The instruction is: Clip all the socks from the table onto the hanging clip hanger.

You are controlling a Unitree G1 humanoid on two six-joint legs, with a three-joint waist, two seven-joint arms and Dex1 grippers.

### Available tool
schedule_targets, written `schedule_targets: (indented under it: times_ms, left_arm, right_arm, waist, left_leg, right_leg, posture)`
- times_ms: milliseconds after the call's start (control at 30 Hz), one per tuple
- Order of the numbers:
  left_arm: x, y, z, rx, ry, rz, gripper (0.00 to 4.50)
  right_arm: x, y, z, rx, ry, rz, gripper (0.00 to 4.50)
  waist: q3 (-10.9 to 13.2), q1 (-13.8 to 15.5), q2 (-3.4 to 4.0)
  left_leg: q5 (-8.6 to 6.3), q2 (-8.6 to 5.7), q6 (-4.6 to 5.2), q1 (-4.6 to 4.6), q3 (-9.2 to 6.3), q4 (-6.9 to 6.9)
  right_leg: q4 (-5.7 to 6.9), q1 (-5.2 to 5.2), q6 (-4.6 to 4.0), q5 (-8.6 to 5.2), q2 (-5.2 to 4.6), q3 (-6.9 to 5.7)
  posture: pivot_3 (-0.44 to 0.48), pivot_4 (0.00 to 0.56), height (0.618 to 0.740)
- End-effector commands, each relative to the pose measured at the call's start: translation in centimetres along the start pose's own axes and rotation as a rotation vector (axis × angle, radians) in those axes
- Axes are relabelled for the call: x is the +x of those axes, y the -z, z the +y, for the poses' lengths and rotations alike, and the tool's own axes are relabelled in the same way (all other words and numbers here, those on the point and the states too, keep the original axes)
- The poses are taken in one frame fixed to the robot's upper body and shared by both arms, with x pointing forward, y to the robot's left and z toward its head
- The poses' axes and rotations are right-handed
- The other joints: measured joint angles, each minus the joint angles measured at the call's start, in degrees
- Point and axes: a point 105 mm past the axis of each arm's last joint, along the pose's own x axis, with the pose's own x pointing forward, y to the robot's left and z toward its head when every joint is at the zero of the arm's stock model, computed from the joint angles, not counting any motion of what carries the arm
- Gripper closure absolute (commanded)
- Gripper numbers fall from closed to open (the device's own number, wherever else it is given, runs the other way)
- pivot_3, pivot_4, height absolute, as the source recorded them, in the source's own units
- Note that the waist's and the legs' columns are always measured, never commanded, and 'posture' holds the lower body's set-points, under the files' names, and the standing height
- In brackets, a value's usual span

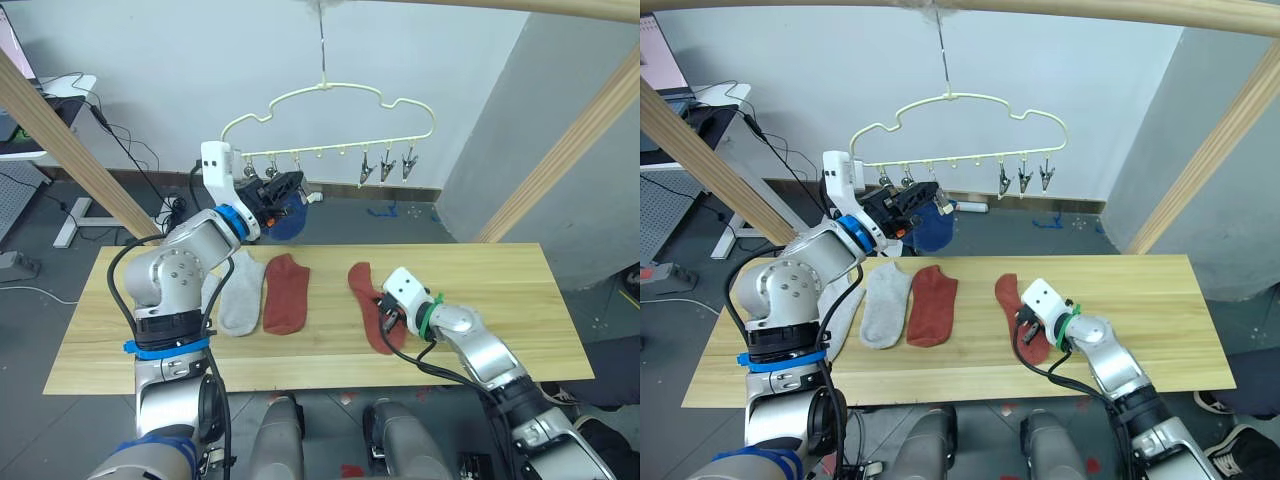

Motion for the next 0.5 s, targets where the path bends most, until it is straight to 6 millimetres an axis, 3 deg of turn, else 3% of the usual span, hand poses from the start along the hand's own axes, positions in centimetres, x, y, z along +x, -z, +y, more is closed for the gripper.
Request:
schedule_targets:
  times_ms: [33,100,267,500]
  left_arm:
    - [-0.7,-0.3,0.2,-0.169,0.033,-0.004,4.47]
    - [-0.9,-0.4,0.2,-0.233,0.047,-0.001,4.47]
    - [-0.7,-1.3,-0.3,-0.267,0.065,-0.031,4.47]
    - [-0.3,-1.3,-1.7,-0.287,0.11,-0.035,4.47]
  right_arm:
    - [-1.6,-6.0,0.5,0.023,-0.048,-0.212,4.46]
    - [-2.4,-8.4,1.2,0.059,-0.097,-0.286,4.46]
    - [-3.0,-11.3,2.0,0.096,-0.15,-0.352,4.46]
    - [-2.4,-12.1,1.6,0.139,-0.143,-0.367,4.46]
  waist:
    - [0.0,-0.23,0.0]
    - [0.0,-0.28,0.0]
    - [-0.01,-0.26,-0.02]
    - [-0.01,-0.25,-0.02]
  left_leg:
    - [0.01,0.0,-0.01,0.01,-0.02,0.0]
    - [0.01,0.0,-0.02,0.04,-0.06,0.01]
    - [0.06,-0.05,-0.09,0.04,-0.07,0.09]
    - [0.06,-0.06,-0.09,0.03,-0.07,0.13]
  right_leg:
    - [0.04,-0.01,0.0,0.0,0.0,-0.01]
    - [0.14,-0.01,0.0,0.0,0.0,-0.03]
    - [0.23,-0.01,0.0,0.0,0.0,-0.03]
    - [0.27,-0.02,0.0,0.0,0.0,-0.02]
  posture:
    - [0.042,0.219,0.74]
    - [0.035,0.22,0.74]
    - [0.024,0.22,0.74]
    - [0.028,0.223,0.74]
